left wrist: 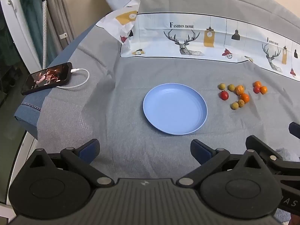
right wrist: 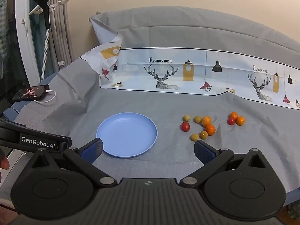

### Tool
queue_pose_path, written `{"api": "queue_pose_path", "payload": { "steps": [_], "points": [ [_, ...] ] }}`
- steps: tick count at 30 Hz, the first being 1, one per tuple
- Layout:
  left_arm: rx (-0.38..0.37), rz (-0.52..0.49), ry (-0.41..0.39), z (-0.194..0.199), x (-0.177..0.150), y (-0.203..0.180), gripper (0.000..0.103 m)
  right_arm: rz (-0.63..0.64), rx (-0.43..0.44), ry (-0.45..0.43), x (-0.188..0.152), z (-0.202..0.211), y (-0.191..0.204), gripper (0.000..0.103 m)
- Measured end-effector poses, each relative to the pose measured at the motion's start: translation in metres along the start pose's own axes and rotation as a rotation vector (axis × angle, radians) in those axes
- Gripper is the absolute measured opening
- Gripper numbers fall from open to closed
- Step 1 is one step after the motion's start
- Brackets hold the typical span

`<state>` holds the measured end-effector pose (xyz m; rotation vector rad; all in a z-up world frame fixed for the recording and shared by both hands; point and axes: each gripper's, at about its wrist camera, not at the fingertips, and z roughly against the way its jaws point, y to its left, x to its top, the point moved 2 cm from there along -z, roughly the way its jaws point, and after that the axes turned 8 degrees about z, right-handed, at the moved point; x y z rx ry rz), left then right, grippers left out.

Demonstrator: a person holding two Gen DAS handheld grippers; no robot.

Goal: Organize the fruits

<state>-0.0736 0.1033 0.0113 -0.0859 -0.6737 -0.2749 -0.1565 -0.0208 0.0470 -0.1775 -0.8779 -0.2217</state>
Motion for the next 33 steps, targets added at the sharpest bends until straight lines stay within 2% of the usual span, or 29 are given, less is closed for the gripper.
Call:
{"api": "queue_pose_path", "payload": {
  "steps": [33],
  "points": [
    [-0.001,-0.001,0.01,-0.0029,-0.0009,0.0009,0.103,0.006,0.007,-0.005,0.0025,-0.005,0.0004,0.103]
  ]
}}
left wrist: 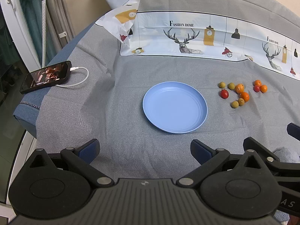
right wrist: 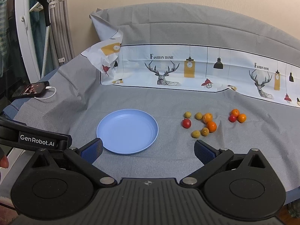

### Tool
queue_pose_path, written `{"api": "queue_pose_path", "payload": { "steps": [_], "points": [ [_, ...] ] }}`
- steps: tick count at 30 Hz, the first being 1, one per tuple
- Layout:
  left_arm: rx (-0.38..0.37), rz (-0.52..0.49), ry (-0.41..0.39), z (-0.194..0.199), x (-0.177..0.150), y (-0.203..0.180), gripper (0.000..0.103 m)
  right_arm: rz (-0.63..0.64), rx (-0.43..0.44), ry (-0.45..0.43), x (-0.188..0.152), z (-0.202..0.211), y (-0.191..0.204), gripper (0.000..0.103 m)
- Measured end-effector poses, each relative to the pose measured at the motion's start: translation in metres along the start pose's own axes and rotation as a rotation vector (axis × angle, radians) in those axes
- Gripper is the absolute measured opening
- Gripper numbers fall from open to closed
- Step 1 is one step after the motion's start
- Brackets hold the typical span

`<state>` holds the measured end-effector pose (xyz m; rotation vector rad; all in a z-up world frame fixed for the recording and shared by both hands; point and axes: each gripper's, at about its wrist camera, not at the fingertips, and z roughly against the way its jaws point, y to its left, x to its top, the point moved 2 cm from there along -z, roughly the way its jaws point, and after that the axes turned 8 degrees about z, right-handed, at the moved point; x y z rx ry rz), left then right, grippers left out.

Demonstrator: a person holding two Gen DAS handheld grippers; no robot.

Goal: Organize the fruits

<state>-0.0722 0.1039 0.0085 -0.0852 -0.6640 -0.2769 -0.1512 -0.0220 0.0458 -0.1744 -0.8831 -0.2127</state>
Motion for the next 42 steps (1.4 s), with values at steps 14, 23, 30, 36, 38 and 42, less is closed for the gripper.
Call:
{"api": "queue_pose_path", "payload": {
  "steps": [14,23,30,36,38,42],
  "points": [
    [-0.019,0.004,0.016,-0.001,0.001,0.0,0.103,-0.007,-0.003,-0.001,0.001,-0.001,-0.001,0.103],
    [-0.047,-0.026,0.112,-0.025,0.011,-0.027,0.103,-0.123,-0.117,-0.071,-0.013,-0.01,-0.047,0.103],
    [-0.069,-0.101,0.158,-0.064,0.041,-0.086,0.103,-0.248,-0.233,0.047,-0.035,-0.053,-0.118,0.103],
    [-0.077,-0.144,0.165,-0.125,0.074,-0.154,0.103,-0.167,-0.269,0.003,-0.037,-0.131,-0.165,0.103],
    [-0.069,-0.135,0.177,-0.149,0.084,-0.17,0.103,-0.12,-0.254,-0.009,-0.036,-0.165,-0.179,0.103],
    [-0.063,-0.119,0.209,-0.192,0.099,-0.195,0.103,-0.083,-0.187,0.024,-0.04,-0.232,-0.199,0.102]
  ]
}}
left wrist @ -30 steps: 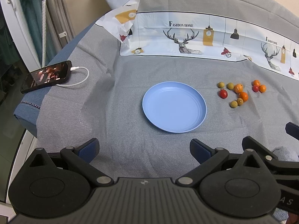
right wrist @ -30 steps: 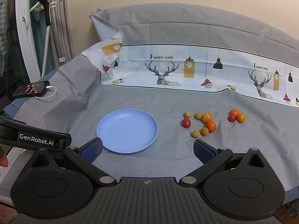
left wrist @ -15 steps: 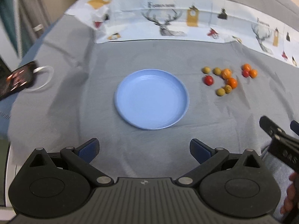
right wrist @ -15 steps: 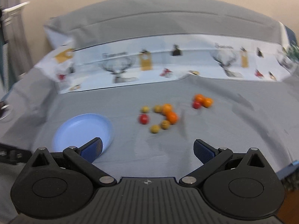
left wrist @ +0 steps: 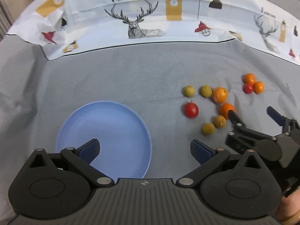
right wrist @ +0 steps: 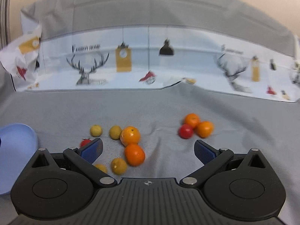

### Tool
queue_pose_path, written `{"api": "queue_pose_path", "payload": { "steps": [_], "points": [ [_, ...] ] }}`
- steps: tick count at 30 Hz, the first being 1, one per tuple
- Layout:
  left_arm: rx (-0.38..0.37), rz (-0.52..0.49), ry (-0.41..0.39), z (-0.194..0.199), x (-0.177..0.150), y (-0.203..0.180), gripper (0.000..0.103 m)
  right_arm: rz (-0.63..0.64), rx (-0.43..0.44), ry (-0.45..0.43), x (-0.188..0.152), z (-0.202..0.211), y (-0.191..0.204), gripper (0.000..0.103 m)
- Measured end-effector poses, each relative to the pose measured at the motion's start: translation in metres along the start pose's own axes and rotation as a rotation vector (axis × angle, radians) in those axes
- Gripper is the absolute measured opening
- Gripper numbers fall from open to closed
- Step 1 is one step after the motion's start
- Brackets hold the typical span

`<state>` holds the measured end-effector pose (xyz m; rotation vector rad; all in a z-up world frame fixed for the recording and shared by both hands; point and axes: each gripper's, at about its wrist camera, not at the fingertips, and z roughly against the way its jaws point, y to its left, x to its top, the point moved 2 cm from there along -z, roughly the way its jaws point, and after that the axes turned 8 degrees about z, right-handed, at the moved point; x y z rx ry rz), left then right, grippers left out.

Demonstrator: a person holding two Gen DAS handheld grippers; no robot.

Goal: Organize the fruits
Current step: 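Grasp the red tomato with the left tool while the right tool grasps a tangerine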

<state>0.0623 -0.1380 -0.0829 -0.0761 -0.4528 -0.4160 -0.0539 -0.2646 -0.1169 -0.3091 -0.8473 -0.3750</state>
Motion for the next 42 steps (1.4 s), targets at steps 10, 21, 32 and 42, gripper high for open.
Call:
{"api": "queue_pose_path", "payload": {
  "steps": [10,21,32,42],
  "points": [
    [-0.021,-0.038,0.068,-0.097,0.037,-0.053,0.103,0.047,0.135,0.026,-0.017,-0.058,-0.007,0.057],
    [-0.028,-0.021,0.18,-0.16,0.046,-0.069,0.103,0.069,0.142,0.04,-0.021,-0.054,-0.012,0.054],
    [-0.091,-0.103,0.138,-0.139,0.044,-0.087,0.031,0.07,0.105,0.067,-0.02,-0.054,-0.008,0.035],
    [-0.17,-0.081,0.053,-0.035,0.025,-0.072,0.031,-0.057,-0.018,-0.053,-0.008,-0.024,-0.036,0.035]
  ]
}}
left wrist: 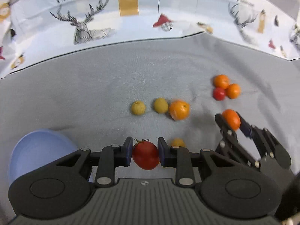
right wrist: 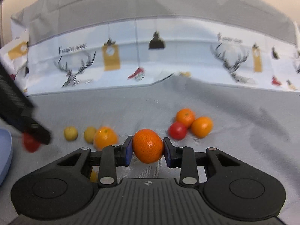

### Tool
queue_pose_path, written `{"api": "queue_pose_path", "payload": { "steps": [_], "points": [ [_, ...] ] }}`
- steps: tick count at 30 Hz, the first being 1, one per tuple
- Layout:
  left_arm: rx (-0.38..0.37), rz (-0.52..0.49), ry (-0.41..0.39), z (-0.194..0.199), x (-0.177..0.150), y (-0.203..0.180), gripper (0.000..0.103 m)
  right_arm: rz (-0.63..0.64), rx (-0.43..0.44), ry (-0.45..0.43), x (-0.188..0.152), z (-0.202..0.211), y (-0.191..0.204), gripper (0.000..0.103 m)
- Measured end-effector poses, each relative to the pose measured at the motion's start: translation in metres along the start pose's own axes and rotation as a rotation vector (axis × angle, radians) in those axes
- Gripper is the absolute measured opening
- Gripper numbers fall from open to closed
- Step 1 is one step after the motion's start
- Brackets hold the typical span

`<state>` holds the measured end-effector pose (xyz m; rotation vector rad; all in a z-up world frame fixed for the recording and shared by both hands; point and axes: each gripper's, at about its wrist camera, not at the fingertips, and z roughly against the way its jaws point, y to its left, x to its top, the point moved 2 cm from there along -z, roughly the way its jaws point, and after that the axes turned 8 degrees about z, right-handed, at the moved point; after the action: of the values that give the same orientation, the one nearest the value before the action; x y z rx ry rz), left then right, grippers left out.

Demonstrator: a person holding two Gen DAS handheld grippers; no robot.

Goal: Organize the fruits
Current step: 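Grasp the red tomato with the left tool while the right tool grasps a tangerine, then carry both fruits to the blue plate and open both tools to release them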

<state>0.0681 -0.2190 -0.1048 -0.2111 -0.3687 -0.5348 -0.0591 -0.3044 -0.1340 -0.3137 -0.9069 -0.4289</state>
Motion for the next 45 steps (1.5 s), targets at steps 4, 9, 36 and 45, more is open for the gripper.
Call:
{"api": "queue_pose_path", "payload": {
  "steps": [4,9,36,45],
  "points": [
    [-0.002,0.0,-0.023,0.056,-0.032,0.021,0.031,-0.018,0.015,-0.047,0.019,0.048,0.004,0.035],
    [0.015,0.009,-0.057,0.119,-0.083,0.059,0.031,-0.078,0.19,-0.037,0.024,0.13,0.02,0.035],
    [0.028,0.208,-0.243,0.239,-0.221,0.187,0.031,0.294,0.44,-0.058,0.016,0.315,0.186,0.035],
    [0.02,0.229,-0.242,0.238,-0.219,0.195,0.031,0.312,0.423,-0.042,0.016,0.312,0.194,0.035]
  ]
}}
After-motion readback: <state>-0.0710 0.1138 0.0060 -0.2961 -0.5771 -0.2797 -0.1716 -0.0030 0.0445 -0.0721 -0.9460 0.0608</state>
